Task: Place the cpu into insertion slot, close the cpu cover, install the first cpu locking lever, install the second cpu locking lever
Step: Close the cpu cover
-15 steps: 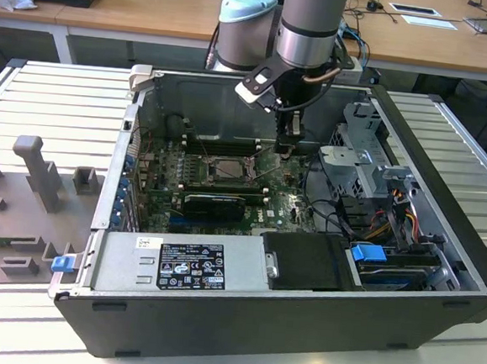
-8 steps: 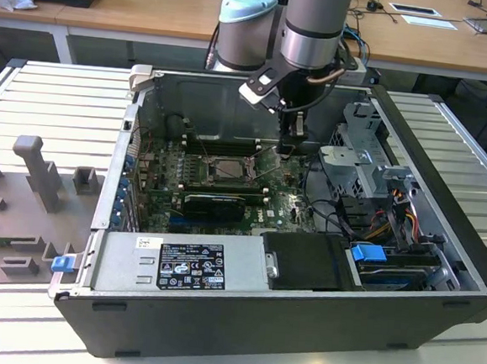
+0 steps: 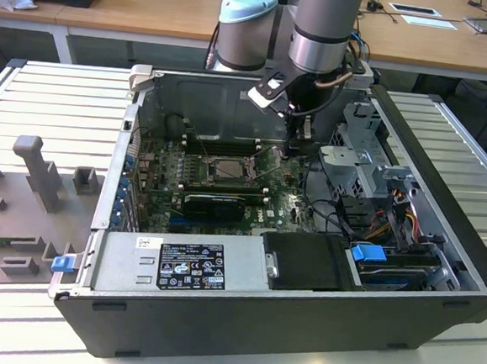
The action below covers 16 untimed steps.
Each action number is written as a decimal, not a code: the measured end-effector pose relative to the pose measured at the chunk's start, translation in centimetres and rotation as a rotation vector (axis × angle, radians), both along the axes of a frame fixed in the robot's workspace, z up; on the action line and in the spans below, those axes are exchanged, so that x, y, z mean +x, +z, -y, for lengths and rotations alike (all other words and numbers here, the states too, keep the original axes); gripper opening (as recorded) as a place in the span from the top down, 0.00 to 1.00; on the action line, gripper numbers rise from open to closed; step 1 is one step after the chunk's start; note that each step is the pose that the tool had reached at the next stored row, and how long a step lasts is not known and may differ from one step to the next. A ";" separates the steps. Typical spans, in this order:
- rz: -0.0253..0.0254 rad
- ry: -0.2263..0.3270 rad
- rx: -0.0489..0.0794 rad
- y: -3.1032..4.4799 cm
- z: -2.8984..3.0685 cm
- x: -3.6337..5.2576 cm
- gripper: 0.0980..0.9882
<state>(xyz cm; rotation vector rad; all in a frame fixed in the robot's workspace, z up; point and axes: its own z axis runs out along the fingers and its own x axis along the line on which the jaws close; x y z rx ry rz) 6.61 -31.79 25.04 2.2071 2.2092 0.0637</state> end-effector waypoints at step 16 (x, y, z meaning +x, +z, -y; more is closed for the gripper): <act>-0.0402 0.000 0.003 -0.28 0.01 -1.29 0.99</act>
